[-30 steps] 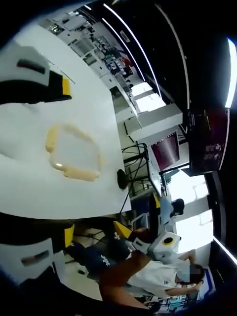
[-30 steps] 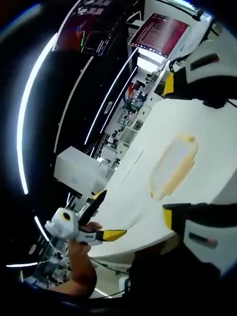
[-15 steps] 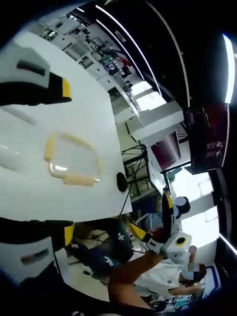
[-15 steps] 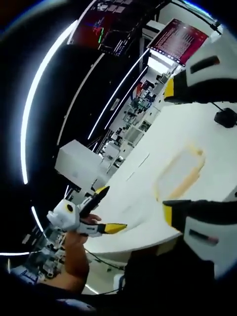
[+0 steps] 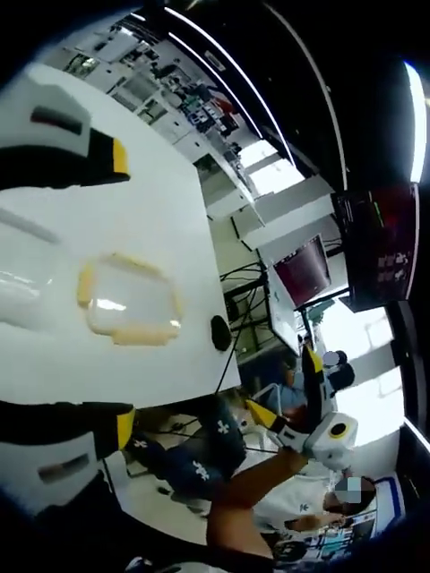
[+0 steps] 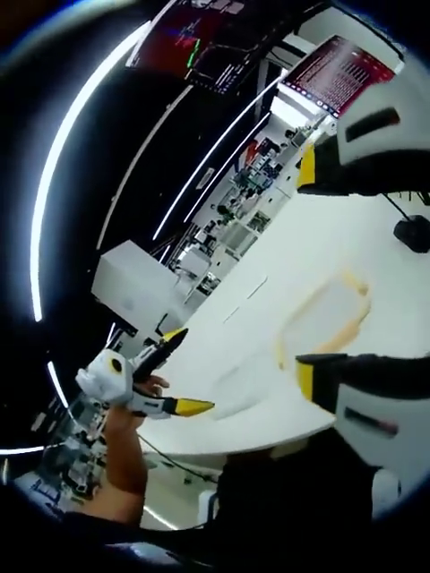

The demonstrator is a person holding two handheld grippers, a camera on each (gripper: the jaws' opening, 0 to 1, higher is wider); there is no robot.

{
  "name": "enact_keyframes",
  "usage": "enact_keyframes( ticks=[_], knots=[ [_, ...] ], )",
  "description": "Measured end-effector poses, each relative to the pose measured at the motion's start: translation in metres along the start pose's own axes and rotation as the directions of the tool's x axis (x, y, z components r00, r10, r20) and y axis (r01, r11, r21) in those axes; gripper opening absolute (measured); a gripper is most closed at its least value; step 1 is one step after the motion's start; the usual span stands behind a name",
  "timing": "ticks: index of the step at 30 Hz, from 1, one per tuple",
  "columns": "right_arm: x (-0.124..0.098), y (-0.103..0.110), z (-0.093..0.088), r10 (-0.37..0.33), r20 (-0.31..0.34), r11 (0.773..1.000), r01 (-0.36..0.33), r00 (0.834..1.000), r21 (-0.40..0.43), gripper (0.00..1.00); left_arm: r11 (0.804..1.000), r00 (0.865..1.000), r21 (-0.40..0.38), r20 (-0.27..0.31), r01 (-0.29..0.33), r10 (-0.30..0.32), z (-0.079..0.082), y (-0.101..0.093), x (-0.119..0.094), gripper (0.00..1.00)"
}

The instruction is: Snap each plastic latch of the storage box into its locked position after aligning the lid with the box until every specified latch is closed and the lid sits flush.

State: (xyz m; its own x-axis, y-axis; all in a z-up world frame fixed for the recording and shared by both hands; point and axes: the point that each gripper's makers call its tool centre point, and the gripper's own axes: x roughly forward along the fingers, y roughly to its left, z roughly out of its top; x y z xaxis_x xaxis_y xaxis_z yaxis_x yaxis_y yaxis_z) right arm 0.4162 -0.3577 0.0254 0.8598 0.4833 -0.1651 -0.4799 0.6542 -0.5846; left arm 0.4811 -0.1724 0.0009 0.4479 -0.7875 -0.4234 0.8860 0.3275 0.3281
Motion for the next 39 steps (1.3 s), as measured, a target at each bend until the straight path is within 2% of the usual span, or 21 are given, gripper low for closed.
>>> enact_keyframes(
  ticks=[5,13,16,22,25,29,32,39],
  knots=[
    [0.013,-0.002,0.001,0.106,-0.015,0.994,-0.106,0.994,0.031,0.7,1.0,0.999,0.027,-0.034,0.008,-0.007,0.001,0.006,0.0,0.93],
    [0.03,-0.013,-0.004,0.152,-0.068,0.988,-0.151,0.986,0.023,0.71,0.999,0.997,0.035,-0.07,0.016,-0.013,0.0,0.022,0.008,0.97],
    [0.035,-0.015,-0.014,0.179,-0.116,0.984,-0.176,0.977,0.036,0.71,0.999,0.995,0.041,-0.095,0.026,-0.022,-0.005,0.028,0.011,0.98],
    [0.039,-0.019,-0.02,0.187,-0.151,0.982,-0.184,0.971,0.028,0.77,0.999,0.994,0.019,-0.099,0.037,-0.035,-0.005,0.032,0.014,0.97],
    [0.041,-0.023,-0.021,0.194,-0.157,0.981,-0.191,0.968,0.032,0.76,0.999,0.994,0.018,-0.103,0.046,-0.044,-0.005,0.034,0.015,0.96],
    [0.047,-0.039,-0.03,0.185,-0.205,0.983,-0.183,0.961,0.03,0.74,0.999,0.992,0.02,-0.119,0.033,-0.03,-0.002,0.045,0.016,0.97],
    [0.05,-0.045,-0.033,0.189,-0.22,0.982,-0.186,0.957,0.035,0.75,0.999,0.991,0.02,-0.13,0.038,-0.035,-0.002,0.045,0.013,0.97],
    [0.056,-0.047,-0.044,0.229,-0.263,0.973,-0.23,0.937,0.026,0.71,0.998,0.985,0.028,-0.167,0.05,-0.044,-0.005,0.049,0.012,0.96]
  ],
)
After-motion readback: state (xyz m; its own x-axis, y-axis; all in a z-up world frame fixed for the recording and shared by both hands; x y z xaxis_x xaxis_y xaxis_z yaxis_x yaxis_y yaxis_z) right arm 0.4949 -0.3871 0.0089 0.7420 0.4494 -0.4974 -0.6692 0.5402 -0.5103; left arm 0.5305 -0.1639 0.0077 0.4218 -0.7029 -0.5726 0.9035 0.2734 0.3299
